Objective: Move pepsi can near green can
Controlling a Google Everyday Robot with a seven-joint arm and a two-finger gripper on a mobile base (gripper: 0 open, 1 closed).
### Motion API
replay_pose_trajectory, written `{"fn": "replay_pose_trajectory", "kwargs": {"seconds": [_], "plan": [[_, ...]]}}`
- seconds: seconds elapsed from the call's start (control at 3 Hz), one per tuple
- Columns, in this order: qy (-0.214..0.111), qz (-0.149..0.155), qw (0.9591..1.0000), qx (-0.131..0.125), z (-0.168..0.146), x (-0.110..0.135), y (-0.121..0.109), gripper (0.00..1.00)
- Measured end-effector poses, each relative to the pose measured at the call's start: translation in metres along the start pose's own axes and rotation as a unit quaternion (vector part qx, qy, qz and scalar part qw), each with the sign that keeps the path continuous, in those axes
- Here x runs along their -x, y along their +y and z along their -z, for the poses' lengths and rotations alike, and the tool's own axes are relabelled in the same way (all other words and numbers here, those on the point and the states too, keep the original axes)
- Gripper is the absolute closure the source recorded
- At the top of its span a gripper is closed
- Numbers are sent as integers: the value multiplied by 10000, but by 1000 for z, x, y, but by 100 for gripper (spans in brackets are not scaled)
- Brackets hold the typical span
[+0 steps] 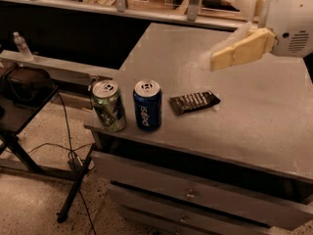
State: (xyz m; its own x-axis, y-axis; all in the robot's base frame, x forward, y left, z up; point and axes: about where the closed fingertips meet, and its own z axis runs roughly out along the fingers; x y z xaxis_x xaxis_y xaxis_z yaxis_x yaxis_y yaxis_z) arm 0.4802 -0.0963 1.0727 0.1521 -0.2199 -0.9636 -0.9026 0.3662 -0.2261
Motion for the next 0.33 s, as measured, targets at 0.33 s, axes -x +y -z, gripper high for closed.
{"fn": "replay_pose_trajectory", "kwargs": {"seconds": [0.33], "plan": [[0, 0, 10000, 1, 0, 0, 0, 0]]}}
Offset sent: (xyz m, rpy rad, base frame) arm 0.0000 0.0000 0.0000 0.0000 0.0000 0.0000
